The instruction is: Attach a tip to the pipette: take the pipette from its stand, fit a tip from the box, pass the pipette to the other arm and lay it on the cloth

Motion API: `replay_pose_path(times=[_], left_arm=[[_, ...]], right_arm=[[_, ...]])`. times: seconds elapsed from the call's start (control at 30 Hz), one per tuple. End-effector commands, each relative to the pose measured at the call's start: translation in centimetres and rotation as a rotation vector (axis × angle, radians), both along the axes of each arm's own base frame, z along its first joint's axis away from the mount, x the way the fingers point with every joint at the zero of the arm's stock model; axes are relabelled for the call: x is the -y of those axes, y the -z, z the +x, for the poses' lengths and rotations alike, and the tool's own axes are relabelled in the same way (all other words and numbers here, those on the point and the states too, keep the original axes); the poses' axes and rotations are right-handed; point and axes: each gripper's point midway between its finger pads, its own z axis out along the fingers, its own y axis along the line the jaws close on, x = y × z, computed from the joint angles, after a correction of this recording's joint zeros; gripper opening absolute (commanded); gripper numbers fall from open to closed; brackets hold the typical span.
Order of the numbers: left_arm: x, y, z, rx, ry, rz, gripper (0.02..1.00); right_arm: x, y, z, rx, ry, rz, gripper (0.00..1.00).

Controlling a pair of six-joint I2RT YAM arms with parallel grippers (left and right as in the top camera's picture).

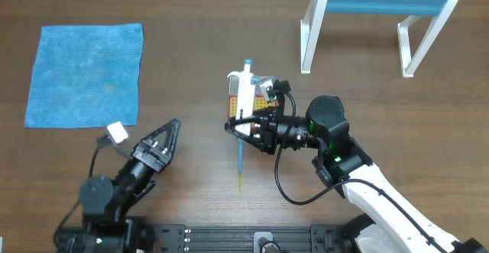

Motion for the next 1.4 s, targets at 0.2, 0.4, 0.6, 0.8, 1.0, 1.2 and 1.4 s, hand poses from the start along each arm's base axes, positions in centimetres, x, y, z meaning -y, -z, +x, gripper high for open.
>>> replay_pose_path(times=[0.2,0.4,0.6,0.8,1.0,1.2,1.4], left_arm=[[7.1,-4.7,-0.4,-0.007,0.651,0.088,0.996],[11.6,-7.4,1.8,0.122,0.931,0.080,0.993],[14.2,-7.7,3.0,0.146,1.014,0.079,0.996],[14.4,-9.0,3.3,0.189,1.009,0.077,0.500],[14.4,-9.0,3.2,0.154,1.012,0.057,0.029],[14.4,-9.0,3.2,0.155,1.014,0.057,0.029],[14.2,-9.0,3.5,0.154,0.997,0.060,0.029]], right_arm=[[-0.2,-1.5,-3.4,-0.088,-0.191,0.044,0.071],[-0.2,-1.4,-3.4,-0.077,-0.191,0.044,0.071],[-0.2,-1.4,-3.4,-0.077,-0.191,0.044,0.071],[-0.2,-1.4,-3.3,-0.077,-0.187,0.043,0.071],[-0.3,-1.2,-2.8,-0.082,-0.162,0.039,0.071],[-0.6,0.1,-2.3,-0.125,-0.160,0.019,0.071],[-0.7,0.9,-2.0,-0.149,-0.159,0.009,0.542]])
